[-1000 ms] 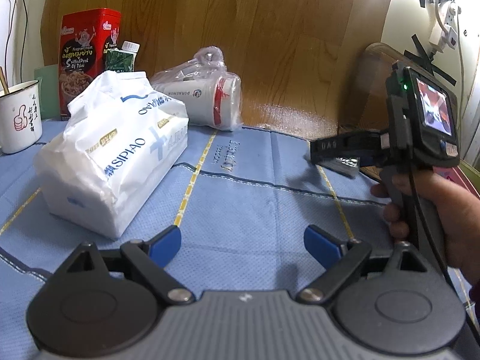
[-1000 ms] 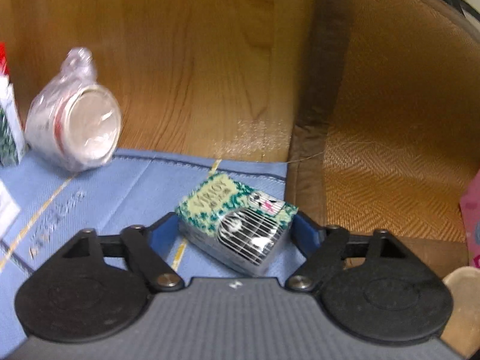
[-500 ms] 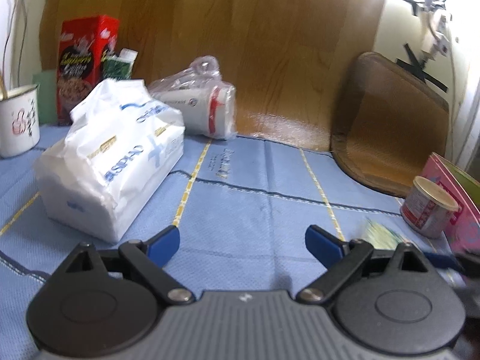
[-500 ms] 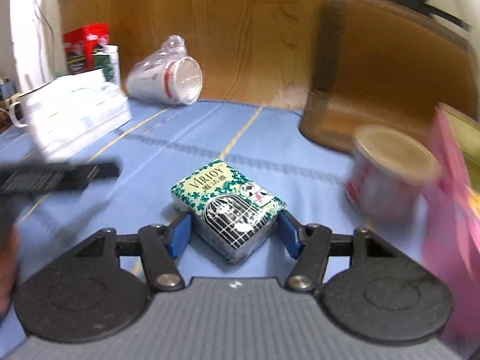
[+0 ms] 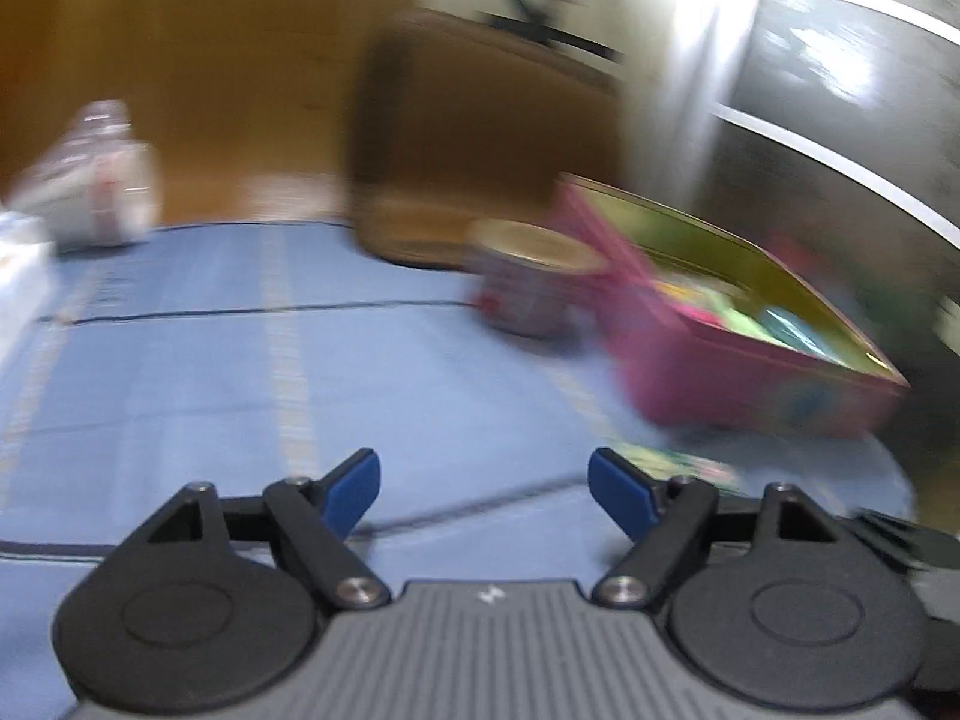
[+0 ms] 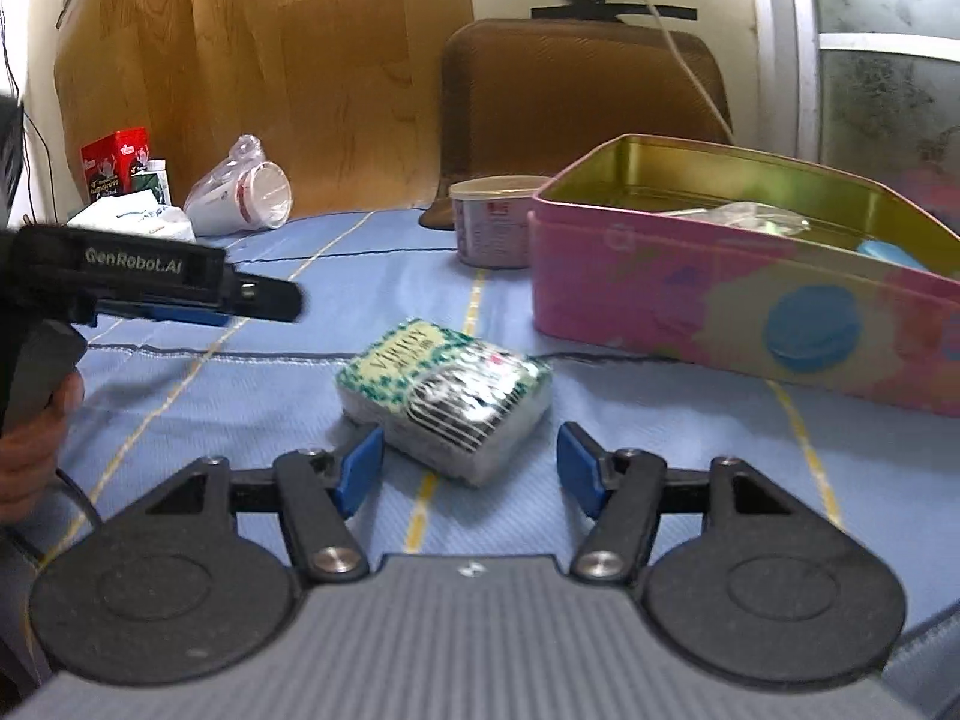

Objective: Organize soft objects

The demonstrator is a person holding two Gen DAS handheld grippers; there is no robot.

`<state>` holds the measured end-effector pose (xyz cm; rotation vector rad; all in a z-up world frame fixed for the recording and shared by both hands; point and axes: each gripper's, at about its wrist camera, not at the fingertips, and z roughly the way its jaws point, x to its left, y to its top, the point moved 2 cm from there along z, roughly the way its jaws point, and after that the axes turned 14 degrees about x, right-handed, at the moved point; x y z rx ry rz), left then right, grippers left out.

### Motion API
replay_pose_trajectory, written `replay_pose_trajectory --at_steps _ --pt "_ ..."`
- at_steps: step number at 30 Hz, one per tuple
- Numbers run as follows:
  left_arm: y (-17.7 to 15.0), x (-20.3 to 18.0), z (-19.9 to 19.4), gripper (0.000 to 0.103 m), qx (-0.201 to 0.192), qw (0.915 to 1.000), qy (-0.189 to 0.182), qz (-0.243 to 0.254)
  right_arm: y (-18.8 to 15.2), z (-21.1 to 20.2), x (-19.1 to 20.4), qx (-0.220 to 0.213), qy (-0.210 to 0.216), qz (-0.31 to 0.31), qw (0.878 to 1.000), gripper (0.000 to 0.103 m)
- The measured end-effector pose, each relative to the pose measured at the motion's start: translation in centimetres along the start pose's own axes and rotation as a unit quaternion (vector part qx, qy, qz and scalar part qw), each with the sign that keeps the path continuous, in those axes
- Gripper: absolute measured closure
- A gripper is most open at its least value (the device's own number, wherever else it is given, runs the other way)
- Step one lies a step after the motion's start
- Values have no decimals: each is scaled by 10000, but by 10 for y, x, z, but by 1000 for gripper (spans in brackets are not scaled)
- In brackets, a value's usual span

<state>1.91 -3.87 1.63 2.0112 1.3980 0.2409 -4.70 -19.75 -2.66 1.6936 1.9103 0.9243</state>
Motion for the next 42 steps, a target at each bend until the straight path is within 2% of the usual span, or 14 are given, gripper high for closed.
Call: replay_pose_trajectory --at_steps 5,7,10,11,18,20,23,26,28,31,32,36,38,42 --pt "1 -37 15 31 324 9986 -180 378 -8 -4 -3 -123 -37 -123 9998 37" --pt "-1 -43 27 43 566 9974 -252 381 -9 -3 -3 -160 52 -161 9997 38" --pt "3 -48 30 54 719 9953 -600 247 -10 -3 -1 -193 93 -327 9992 65" --pt "6 -52 28 54 724 9955 -578 222 -9 -4 0 -246 21 -362 9990 65" --pt "47 -101 4 54 28 9930 -761 907 9 -39 -28 -1256 -366 -74 9914 65" --pt "62 -118 8 53 -99 9902 -805 1136 17 -44 -41 -1522 -608 -27 9865 64" --pt "86 -142 29 53 -199 9862 -840 1411 33 -39 -66 -1628 -889 154 9825 63" --pt "105 -157 55 48 -321 9838 -761 1592 51 -27 -93 -1594 -1012 378 9813 63" --pt "120 -169 76 21 -396 9832 -594 1677 67 -12 -118 -1543 -1163 478 9800 62" --pt "134 -182 108 20 -249 9861 -4 1643 85 14 -146 -1317 -1637 552 9761 62" --pt "136 -180 113 20 -189 9874 72 1567 87 19 -151 -1238 -1672 620 9761 58" --pt "133 -171 105 19 -172 9919 49 1261 76 15 -158 -1345 -1417 913 9765 58" --pt "130 -169 101 17 -194 9918 300 1229 70 12 -156 -1370 -1367 972 9763 58" --pt "122 -165 85 15 -168 9919 461 1174 59 -5 -146 -1559 -1215 1171 9733 58"
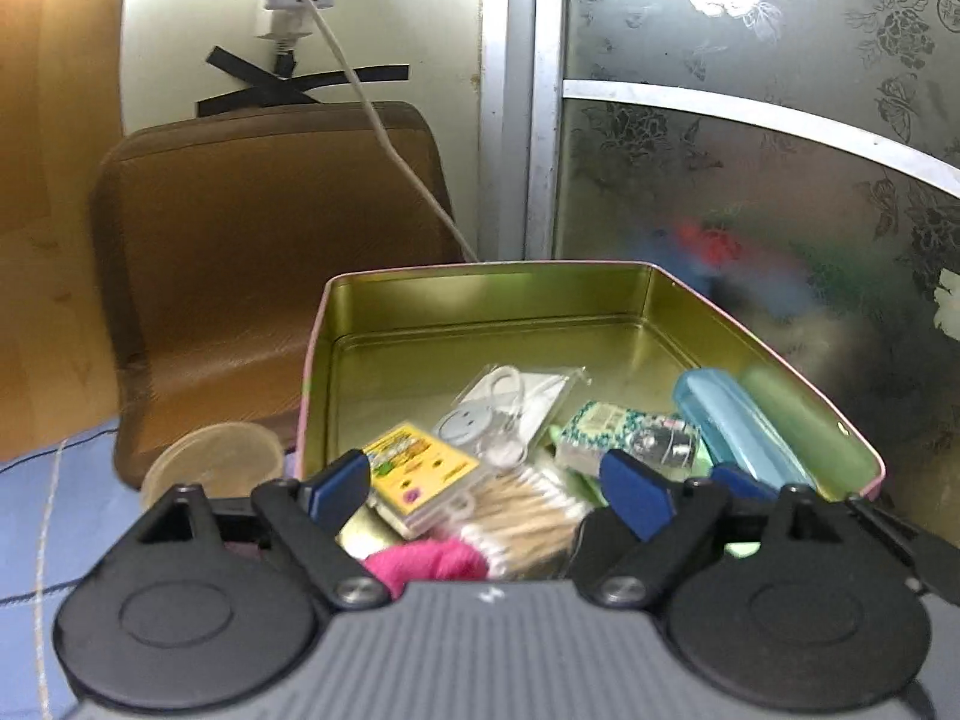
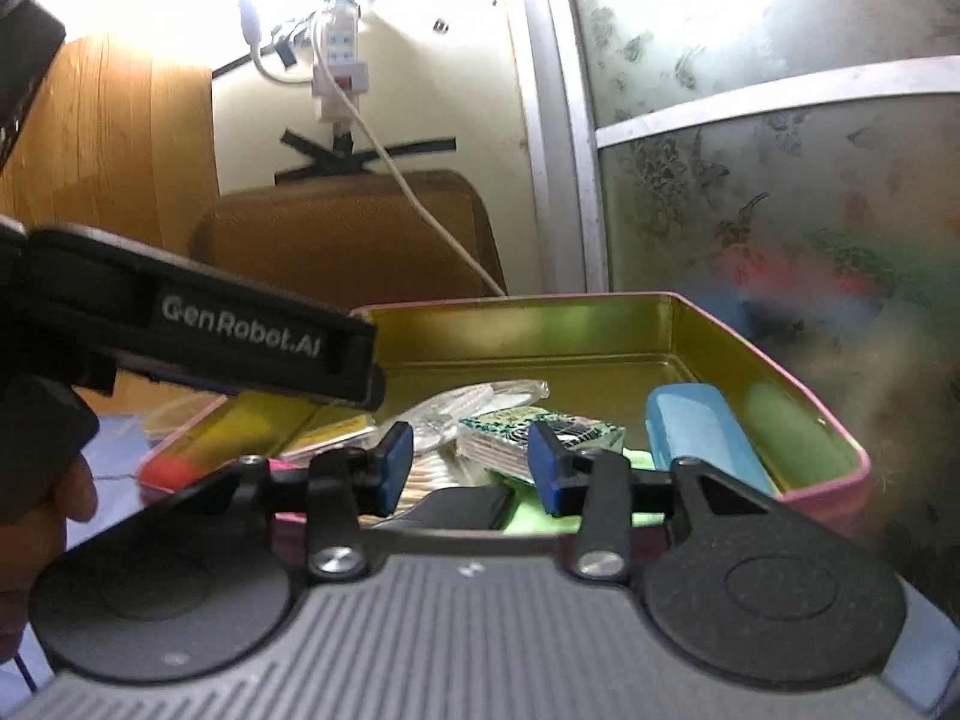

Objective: Organize soft objects

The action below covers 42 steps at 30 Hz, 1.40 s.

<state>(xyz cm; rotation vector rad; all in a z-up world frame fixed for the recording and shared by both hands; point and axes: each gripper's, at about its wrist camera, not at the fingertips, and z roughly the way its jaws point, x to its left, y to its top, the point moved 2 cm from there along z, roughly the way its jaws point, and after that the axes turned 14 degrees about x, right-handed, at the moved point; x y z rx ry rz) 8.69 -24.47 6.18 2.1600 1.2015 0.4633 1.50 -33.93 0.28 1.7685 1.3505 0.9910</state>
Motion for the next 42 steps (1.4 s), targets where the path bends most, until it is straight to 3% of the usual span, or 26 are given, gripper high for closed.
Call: replay_pose_trajectory --at_steps 7,12,15,21,25,42 --pt "-30 10 -38 4 -110 9995 263 -100 -11 -38 6 -172 158 293 9993 52" --pt "-54 23 -55 1 10 9992 333 -228 -23 -56 9 14 377 516 9980 50" --pt "-67 29 -64 0 50 9988 395 -277 -30 -62 12 182 487 656 9965 42" --pt "-89 39 -74 0 238 9983 424 -328 -40 -68 17 420 626 908 9930 36" --pt "-101 46 -79 0 315 9976 465 -415 -41 -72 15 524 860 1305 9863 21" --pt "-139 62 -83 0 565 9946 627 -611 -39 -77 34 592 904 1356 9849 17"
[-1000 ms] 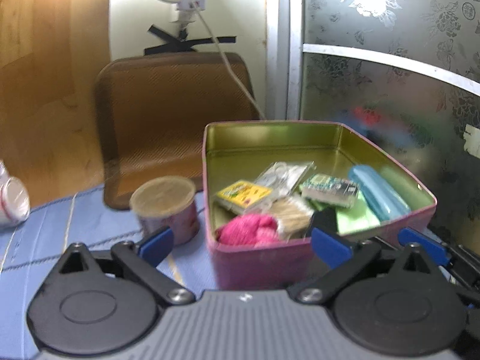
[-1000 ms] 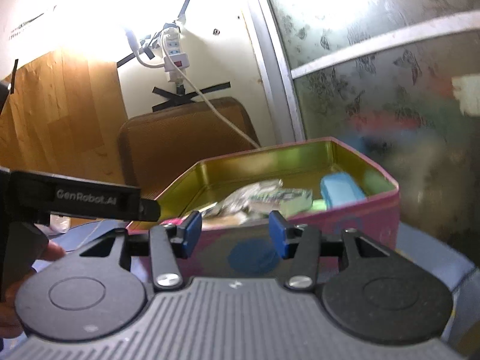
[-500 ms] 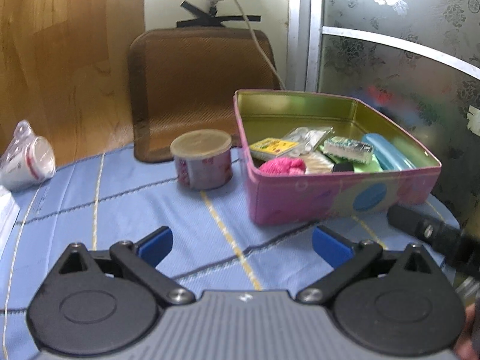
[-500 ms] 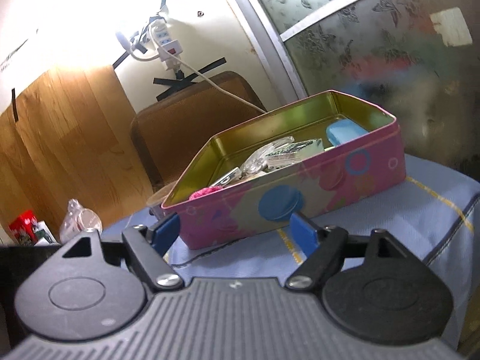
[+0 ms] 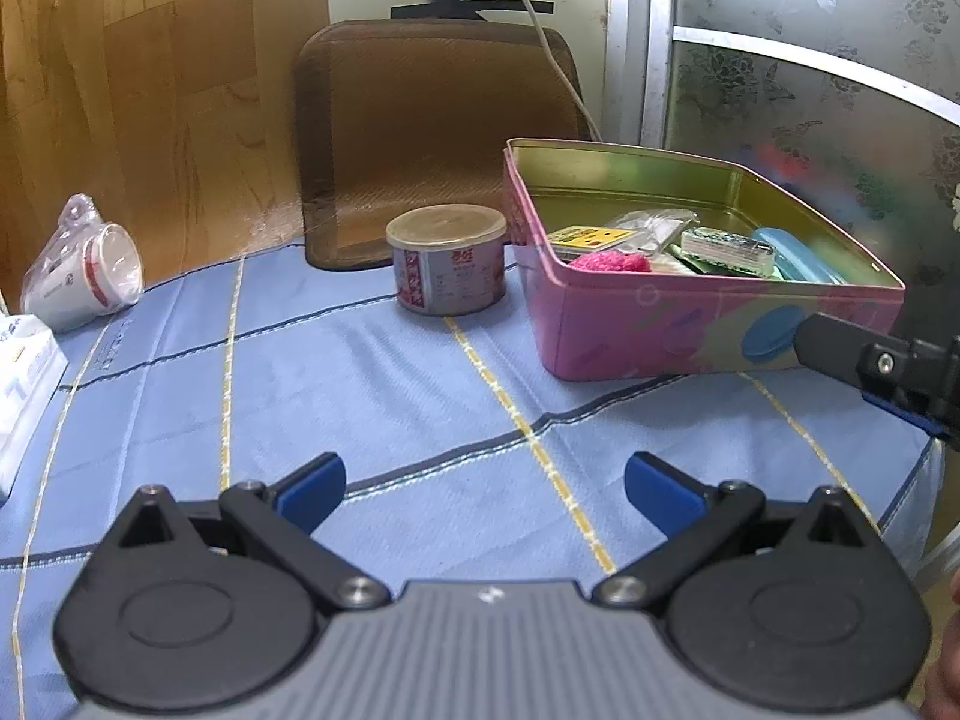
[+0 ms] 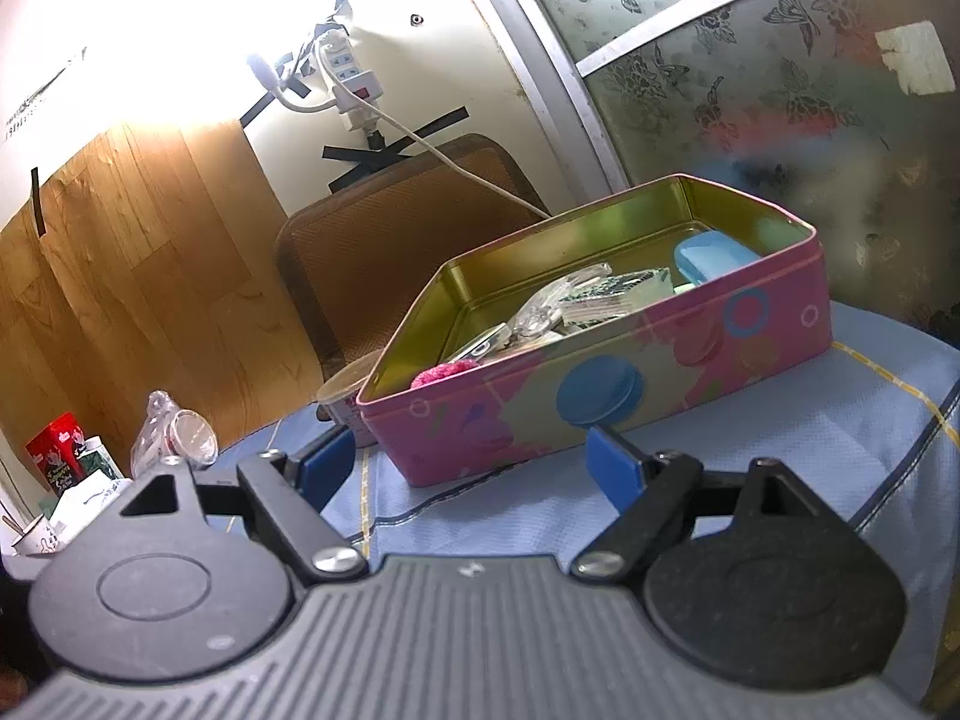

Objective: Organize soft objects

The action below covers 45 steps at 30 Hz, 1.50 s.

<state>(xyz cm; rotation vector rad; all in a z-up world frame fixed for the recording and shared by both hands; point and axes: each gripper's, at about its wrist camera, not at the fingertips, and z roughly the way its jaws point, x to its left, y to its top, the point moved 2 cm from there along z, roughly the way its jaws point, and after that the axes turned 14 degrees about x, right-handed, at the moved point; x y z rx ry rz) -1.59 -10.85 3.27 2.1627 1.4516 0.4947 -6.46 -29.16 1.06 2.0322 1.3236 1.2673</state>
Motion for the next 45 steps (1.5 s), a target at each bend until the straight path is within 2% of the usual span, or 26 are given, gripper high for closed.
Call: replay_pose_trajectory --at_steps 5,15,38,45 --pt "-4 2 0 0 -34 9999 105 -1 0 2 -1 24 -17 18 10000 17" --pt "-9 -6 8 0 105 9977 618 263 -3 4 2 66 3 31 10000 16" --pt "-15 -12 8 0 132 9976 578 369 -5 4 -4 19 -19 156 9999 16" --pt "-16 -13 5 0 74 9968 689 386 -6 3 -3 4 -23 158 9999 16"
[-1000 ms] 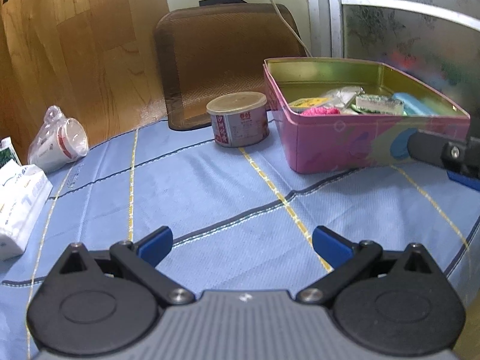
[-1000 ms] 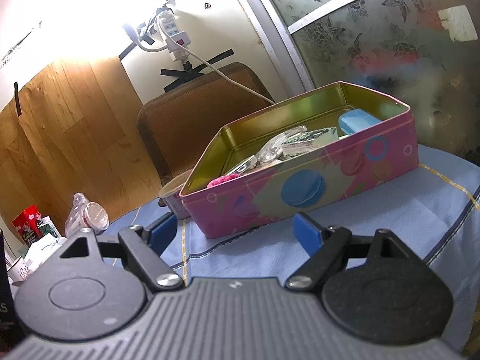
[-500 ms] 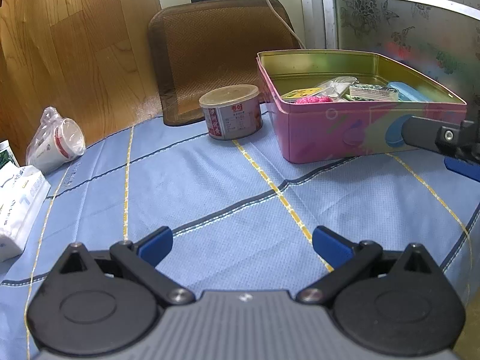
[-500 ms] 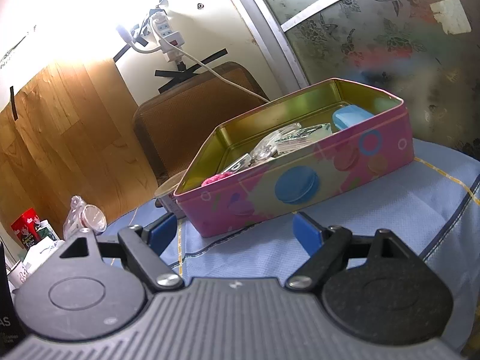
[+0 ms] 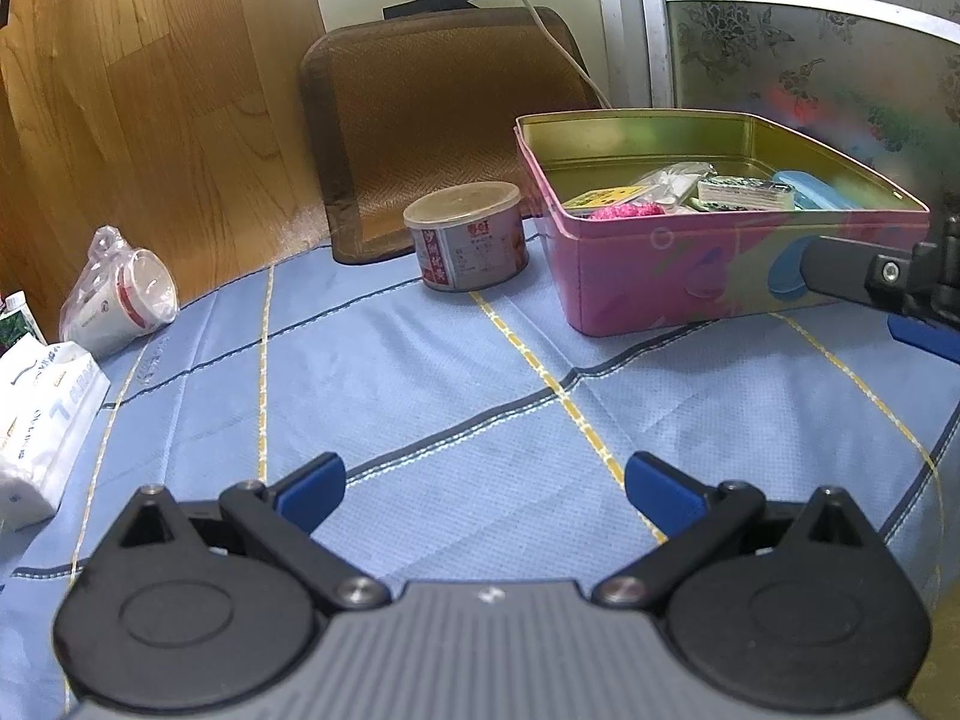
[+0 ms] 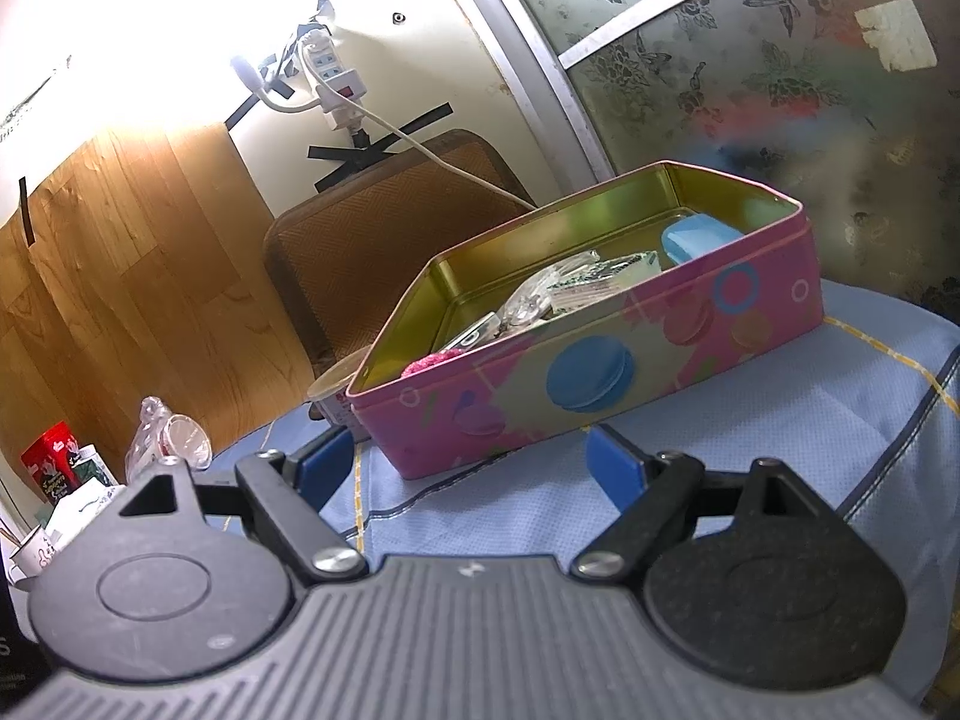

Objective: Organize soft objects

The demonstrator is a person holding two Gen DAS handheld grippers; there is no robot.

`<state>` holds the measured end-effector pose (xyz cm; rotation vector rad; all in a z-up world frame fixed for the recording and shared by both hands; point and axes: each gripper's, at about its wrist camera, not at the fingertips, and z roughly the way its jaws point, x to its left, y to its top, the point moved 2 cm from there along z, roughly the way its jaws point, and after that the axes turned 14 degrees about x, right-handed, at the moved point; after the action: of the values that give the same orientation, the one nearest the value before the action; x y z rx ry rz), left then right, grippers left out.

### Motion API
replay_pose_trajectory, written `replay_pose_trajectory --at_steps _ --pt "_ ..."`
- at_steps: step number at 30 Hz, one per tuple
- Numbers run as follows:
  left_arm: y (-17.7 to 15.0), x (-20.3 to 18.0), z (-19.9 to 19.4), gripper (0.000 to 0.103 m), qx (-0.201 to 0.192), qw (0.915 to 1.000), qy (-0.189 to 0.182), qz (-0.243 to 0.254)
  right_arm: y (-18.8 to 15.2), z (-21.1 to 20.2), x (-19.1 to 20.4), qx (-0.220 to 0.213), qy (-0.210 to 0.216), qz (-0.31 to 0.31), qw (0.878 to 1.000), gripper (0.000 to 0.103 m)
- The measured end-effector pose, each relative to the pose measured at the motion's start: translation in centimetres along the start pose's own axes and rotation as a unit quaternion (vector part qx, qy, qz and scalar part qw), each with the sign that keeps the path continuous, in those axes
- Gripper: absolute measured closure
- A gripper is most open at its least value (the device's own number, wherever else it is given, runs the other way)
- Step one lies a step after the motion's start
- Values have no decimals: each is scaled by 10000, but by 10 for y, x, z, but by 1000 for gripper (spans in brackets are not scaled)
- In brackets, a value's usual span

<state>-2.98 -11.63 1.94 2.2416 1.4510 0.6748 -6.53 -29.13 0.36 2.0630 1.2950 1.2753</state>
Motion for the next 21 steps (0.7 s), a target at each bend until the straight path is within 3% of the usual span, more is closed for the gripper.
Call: replay_pose_trajectory --at_steps 21 --pt "-1 -3 -2 0 -31 10000 48 22 -1 -3 -2 -78 -12 42 10000 16"
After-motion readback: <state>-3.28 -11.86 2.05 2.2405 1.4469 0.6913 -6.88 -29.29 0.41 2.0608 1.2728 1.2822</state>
